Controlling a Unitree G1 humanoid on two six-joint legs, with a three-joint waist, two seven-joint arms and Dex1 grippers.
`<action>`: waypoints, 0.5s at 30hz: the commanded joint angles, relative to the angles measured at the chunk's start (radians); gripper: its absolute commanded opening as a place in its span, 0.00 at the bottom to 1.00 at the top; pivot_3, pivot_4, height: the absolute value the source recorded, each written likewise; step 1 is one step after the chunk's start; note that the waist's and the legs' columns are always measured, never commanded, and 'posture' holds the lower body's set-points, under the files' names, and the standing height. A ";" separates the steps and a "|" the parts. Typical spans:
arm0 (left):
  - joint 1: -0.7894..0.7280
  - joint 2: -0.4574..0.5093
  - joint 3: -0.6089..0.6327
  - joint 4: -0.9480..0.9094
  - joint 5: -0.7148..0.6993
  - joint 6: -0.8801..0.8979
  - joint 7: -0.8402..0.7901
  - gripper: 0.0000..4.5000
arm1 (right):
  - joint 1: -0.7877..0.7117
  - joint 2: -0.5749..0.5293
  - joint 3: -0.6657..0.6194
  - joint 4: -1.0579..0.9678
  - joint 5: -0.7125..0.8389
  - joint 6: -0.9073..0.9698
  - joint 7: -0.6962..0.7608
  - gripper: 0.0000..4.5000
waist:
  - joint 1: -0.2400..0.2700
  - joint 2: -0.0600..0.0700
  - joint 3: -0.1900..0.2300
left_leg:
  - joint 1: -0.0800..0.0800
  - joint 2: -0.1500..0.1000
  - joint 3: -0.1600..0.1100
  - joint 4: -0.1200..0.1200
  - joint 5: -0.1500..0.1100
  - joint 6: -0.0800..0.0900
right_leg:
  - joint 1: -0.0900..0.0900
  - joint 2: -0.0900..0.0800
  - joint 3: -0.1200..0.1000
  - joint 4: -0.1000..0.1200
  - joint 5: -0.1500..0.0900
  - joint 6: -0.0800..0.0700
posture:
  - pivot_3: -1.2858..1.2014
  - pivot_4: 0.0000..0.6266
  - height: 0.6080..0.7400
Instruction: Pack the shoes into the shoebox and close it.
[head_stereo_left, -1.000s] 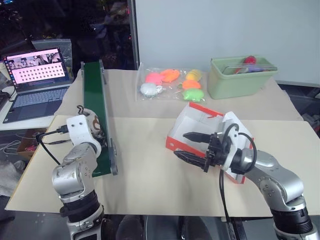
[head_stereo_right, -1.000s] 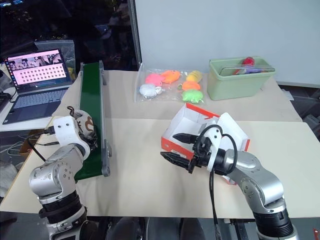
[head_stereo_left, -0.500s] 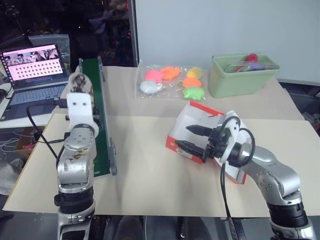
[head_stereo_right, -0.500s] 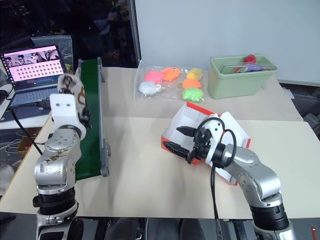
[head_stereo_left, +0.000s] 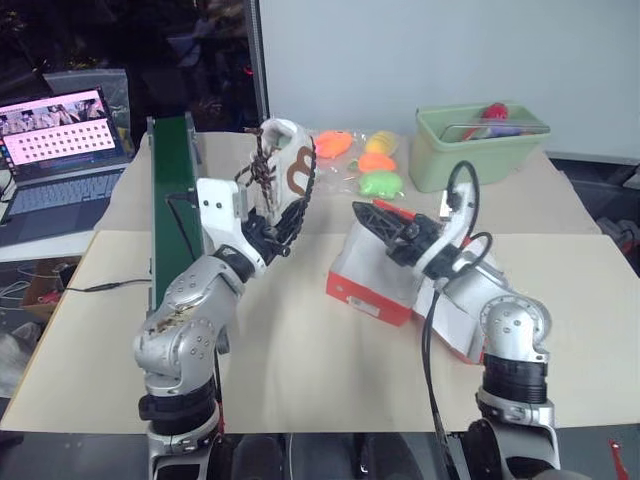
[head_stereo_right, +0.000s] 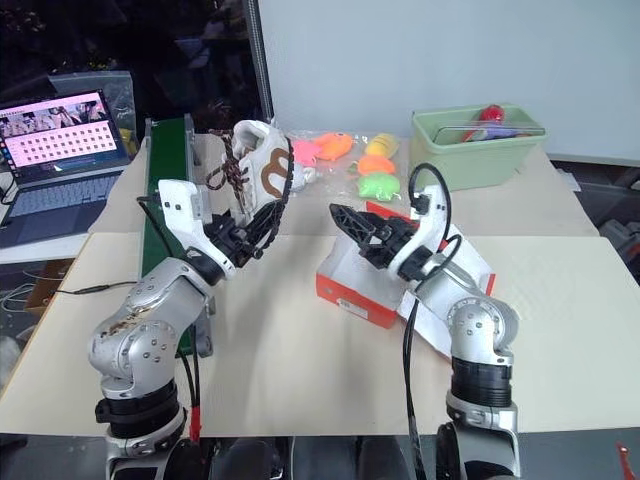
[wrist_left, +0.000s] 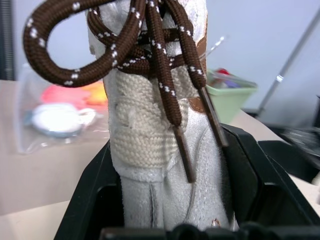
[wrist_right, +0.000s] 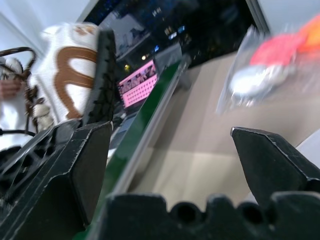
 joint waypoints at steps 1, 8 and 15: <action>-0.015 0.023 -0.032 -0.018 -0.026 -0.016 -0.021 0.50 | -0.074 0.005 -0.031 0.021 0.067 0.049 -0.052 1.00 | 0.000 0.000 0.000 | 0.000 0.000 0.000 0.000 0.000 0.000 | 0.000 0.000 0.000 0.000 0.000 0.000 | 0.52 0.24 0.92; -0.026 0.041 -0.052 0.011 -0.043 -0.026 -0.024 0.50 | -0.154 0.044 -0.054 0.046 0.151 0.090 -0.124 1.00 | -0.001 0.000 0.000 | -0.001 0.000 0.000 0.000 0.000 0.000 | 0.000 0.000 0.000 0.000 0.000 0.000 | 0.52 0.24 0.92; -0.051 0.053 -0.071 0.043 -0.048 -0.043 -0.027 0.50 | -0.170 0.067 0.033 0.039 0.124 0.127 -0.135 1.00 | -0.002 0.000 0.000 | 0.000 0.000 0.000 0.000 0.000 0.000 | 0.000 0.000 0.000 0.000 0.000 0.000 | 0.52 0.24 0.92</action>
